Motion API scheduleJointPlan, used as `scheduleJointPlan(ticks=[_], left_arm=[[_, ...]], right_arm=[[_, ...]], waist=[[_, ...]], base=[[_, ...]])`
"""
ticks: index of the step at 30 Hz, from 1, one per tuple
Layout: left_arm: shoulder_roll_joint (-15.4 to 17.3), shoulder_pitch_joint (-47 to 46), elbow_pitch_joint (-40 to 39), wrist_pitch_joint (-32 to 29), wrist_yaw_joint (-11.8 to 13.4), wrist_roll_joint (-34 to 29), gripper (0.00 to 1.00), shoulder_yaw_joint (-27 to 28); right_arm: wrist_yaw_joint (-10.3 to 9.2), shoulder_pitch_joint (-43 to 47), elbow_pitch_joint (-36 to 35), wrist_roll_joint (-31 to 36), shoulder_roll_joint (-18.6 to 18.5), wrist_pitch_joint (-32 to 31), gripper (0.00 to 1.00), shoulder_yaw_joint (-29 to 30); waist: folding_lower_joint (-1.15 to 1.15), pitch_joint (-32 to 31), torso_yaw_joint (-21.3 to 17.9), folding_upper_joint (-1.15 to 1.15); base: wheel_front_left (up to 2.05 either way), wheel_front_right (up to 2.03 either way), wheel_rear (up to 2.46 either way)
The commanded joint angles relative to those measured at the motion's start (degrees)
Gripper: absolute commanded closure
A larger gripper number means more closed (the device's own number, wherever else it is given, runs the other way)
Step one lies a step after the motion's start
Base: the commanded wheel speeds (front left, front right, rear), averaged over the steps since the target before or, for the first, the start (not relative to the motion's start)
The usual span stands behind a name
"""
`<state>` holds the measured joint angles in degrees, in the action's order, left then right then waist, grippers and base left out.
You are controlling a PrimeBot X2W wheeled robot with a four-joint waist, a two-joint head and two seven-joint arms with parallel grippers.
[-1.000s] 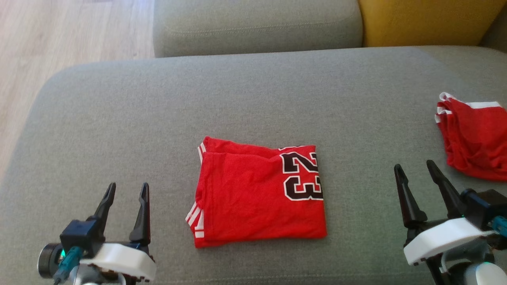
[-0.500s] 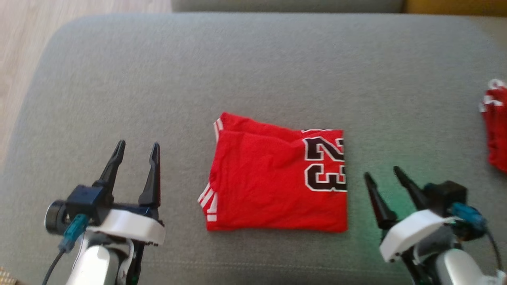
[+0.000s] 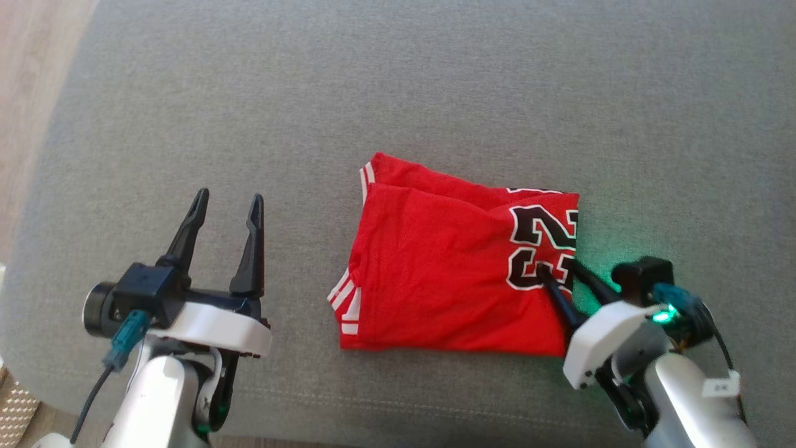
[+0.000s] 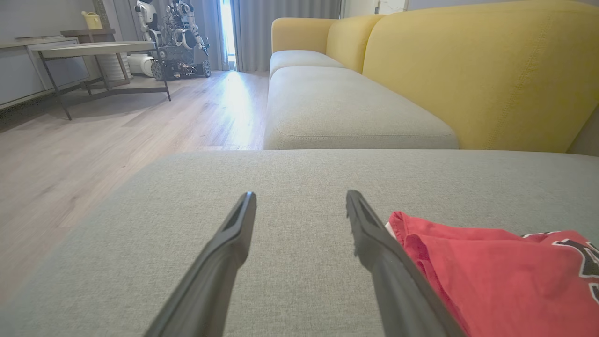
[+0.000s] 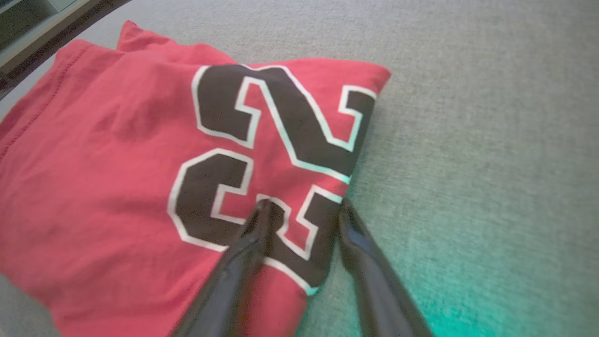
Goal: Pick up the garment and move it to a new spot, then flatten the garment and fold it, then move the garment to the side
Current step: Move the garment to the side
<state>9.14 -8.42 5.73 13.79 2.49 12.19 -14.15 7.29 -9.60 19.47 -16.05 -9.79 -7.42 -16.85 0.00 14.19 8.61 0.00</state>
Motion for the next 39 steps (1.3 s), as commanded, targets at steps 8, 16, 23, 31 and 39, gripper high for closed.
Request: scheduleJointPlan(ticks=[8,16,23,31,39], left_arm=[[1.22,-2.35,-3.21,0.94,0.38,-0.9,0.0,2.21],[2.68,-3.98,-5.31,0.24,0.21,-1.77,0.0,1.82],[3.56,-7.52,-6.94,-1.12,-0.65,-2.82,0.0,0.45],[3.92,-10.14,-7.86,-1.69,-0.93,-3.34,0.0,-0.33],[4.75,-11.24,-8.38,-1.98,-0.97,-3.43,0.0,-0.48]], right_arm=[[0.2,-3.81,-1.79,-0.21,-3.77,0.87,1.0,-1.31],[0.2,-8.82,-5.56,1.05,-11.72,-0.35,1.0,6.02],[0.2,-14.39,-7.6,-0.16,-19.1,-0.83,1.0,12.76],[0.2,-16.34,-9.71,-2.76,-26.02,-1.65,1.0,19.49],[0.2,-17.31,-8.77,-5.32,-28.72,-0.94,1.0,25.45]], waist=[[0.0,0.55,-4.86,0.0],[0.0,3.0,-12.46,0.0],[0.0,6.44,-16.39,0.0],[0.0,9.79,-17.33,0.0],[0.0,12.1,-17.78,0.0]], base=[[0.0,0.0,0.0],[0.0,0.0,0.0],[0.0,0.0,0.0],[0.0,0.0,0.0],[0.0,0.0,0.0]])
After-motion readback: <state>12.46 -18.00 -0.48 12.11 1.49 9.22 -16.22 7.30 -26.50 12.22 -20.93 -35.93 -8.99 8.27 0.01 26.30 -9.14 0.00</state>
